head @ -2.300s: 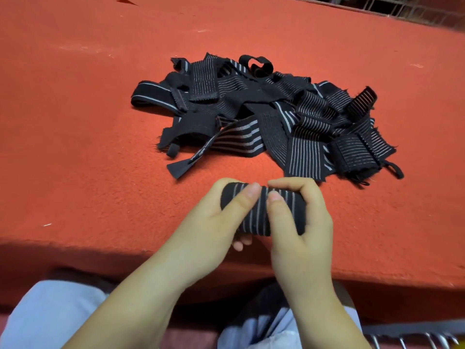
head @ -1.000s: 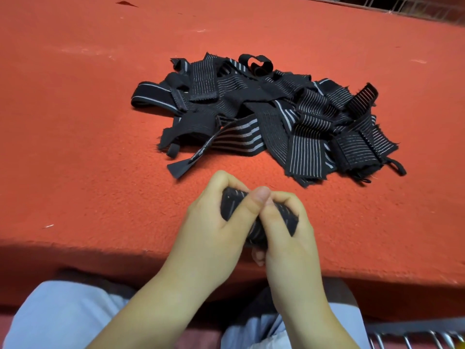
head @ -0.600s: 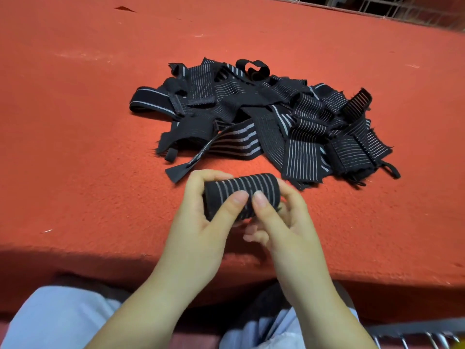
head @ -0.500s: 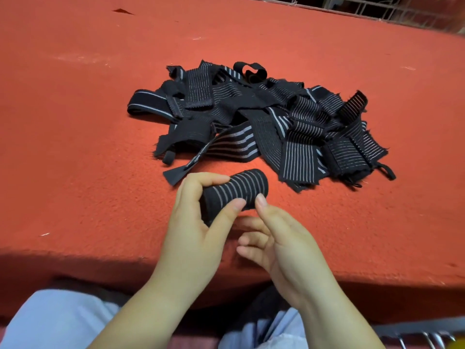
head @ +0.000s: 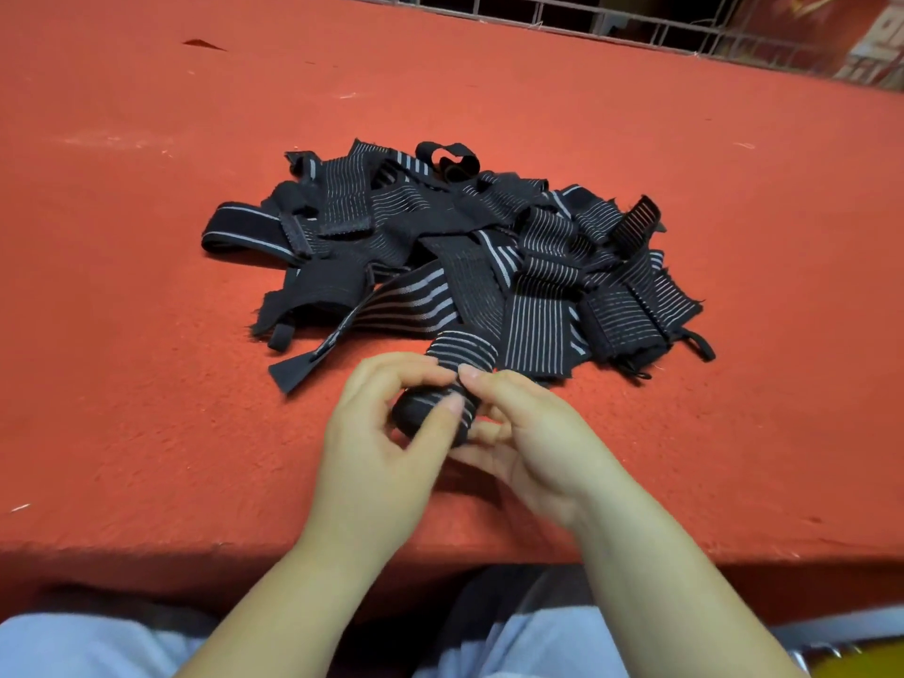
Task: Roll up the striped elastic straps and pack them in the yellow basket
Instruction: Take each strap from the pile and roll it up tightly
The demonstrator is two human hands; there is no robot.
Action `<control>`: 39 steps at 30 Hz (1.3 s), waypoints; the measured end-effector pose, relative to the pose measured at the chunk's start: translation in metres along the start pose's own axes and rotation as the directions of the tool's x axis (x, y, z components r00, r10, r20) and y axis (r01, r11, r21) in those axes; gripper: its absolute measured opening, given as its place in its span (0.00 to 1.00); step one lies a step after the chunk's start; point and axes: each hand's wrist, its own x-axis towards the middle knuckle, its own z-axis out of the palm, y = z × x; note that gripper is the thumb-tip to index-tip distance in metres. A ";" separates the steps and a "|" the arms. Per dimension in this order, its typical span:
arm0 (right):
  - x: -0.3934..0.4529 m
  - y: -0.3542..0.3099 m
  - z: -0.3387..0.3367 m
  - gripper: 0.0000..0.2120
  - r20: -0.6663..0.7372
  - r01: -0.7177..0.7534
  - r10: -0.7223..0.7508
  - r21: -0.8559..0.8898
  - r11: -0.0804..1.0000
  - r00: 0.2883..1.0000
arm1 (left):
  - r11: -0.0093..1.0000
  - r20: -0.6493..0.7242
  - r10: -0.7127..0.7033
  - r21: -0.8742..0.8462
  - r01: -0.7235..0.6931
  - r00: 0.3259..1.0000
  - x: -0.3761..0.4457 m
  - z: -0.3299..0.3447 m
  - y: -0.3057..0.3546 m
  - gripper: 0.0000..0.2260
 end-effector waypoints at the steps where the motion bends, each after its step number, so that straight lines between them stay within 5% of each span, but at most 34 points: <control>1: 0.006 -0.009 -0.005 0.06 0.029 -0.043 0.044 -0.027 0.999 0.999 | 0.998 -0.027 -0.054 -0.031 0.053 0.998 0.007 0.002 -0.006 0.04; 4: 0.026 -0.032 -0.025 0.06 0.081 -0.191 0.208 -0.180 0.965 0.975 | 0.974 -0.053 -0.224 -0.036 0.222 0.973 0.027 0.010 -0.026 0.06; 8: 0.033 -0.065 -0.059 0.11 0.045 -0.248 0.300 -0.452 0.857 0.953 | 0.858 0.119 -0.487 -0.119 0.499 0.866 0.041 0.040 -0.031 0.03; 12: 0.023 -0.092 -0.111 0.16 -0.031 -0.300 0.350 -0.589 0.750 0.936 | 0.755 0.301 -0.592 -0.117 0.645 0.747 0.035 0.088 -0.023 0.04; 18: -0.011 -0.123 -0.209 0.10 -0.197 -0.444 0.423 -0.633 0.634 0.885 | 0.670 0.528 -0.627 -0.010 0.742 0.573 0.019 0.182 -0.017 0.06; 28: -0.050 -0.144 -0.332 0.09 -0.444 -0.593 0.401 -0.497 0.633 0.801 | 0.546 0.723 -0.612 0.093 0.832 0.320 0.005 0.305 -0.014 0.18; 33: -0.056 -0.143 -0.366 0.09 -0.510 -0.617 0.386 -0.432 0.658 0.769 | 0.463 0.748 -0.617 0.092 0.882 0.245 0.001 0.341 -0.018 0.21; 39: -0.061 -0.141 -0.384 0.08 -0.576 -0.627 0.314 -0.494 0.602 0.755 | 0.507 0.751 -0.609 0.120 0.854 0.256 -0.004 0.352 -0.018 0.21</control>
